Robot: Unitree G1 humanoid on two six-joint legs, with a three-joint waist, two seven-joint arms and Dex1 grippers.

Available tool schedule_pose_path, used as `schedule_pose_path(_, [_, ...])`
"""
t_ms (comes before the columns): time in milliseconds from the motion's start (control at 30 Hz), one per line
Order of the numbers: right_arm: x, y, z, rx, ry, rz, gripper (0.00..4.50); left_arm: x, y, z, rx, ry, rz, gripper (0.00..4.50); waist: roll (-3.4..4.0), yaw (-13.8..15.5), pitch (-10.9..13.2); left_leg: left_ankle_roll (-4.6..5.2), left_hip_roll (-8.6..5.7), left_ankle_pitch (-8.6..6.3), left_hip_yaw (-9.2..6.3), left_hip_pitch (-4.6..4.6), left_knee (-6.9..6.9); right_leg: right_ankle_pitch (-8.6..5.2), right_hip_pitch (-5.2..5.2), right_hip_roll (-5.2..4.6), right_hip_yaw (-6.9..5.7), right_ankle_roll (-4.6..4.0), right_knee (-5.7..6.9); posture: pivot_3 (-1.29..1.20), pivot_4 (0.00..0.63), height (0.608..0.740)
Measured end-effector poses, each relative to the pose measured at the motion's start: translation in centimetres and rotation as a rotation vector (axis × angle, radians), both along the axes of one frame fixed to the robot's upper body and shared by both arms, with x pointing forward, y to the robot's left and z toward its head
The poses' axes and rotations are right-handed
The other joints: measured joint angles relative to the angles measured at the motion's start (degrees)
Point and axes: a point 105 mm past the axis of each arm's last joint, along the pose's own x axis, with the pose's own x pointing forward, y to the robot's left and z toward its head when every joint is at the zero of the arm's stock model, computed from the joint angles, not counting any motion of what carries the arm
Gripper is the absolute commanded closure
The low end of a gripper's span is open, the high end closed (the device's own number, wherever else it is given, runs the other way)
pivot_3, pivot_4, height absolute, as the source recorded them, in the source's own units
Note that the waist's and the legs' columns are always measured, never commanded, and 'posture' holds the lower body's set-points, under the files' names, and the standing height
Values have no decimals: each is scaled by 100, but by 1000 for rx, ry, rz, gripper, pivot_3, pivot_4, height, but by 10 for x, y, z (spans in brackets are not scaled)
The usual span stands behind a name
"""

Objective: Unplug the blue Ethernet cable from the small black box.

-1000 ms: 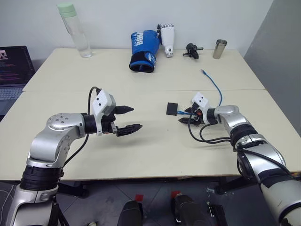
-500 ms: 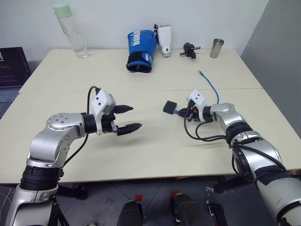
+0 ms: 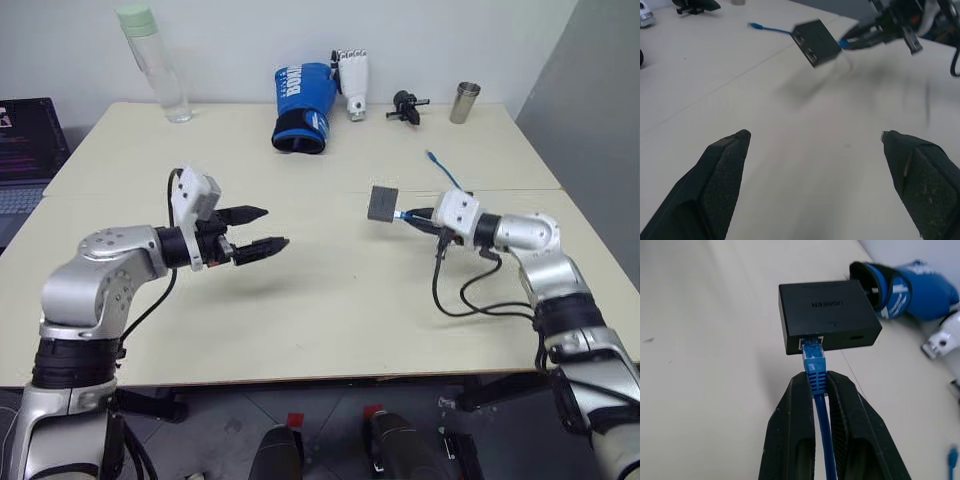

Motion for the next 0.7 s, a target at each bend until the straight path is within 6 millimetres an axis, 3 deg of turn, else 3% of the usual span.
schedule_pose_path(133, [-13,15,6,-74,-217,36,4369,5,-12,16,-43,-7,-69,0,0,-37,0,-6,-1,4,2,9,6,-15,1,1,4,26,17,0,150,740])
schedule_pose_path(367, [-22,40,30,-74,-517,65,4369,9,-45,9,-57,23,-220,0,0,-37,0,-17,-3,11,2,16,6,-16,1,2,8,24,31,0,150,740])
schedule_pose_path(500, [-28,49,40,-60,-608,94,4369,13,-53,21,-74,-17,-253,0,-1,-37,0,-17,-3,11,3,16,5,-16,2,2,10,24,29,0,150,740])
schedule_pose_path(700, [-33,59,39,-45,-648,121,4369,20,-60,33,-82,-51,-284,0,-1,-36,0,-17,-4,12,1,16,5,-17,2,2,9,23,31,0,150,740])
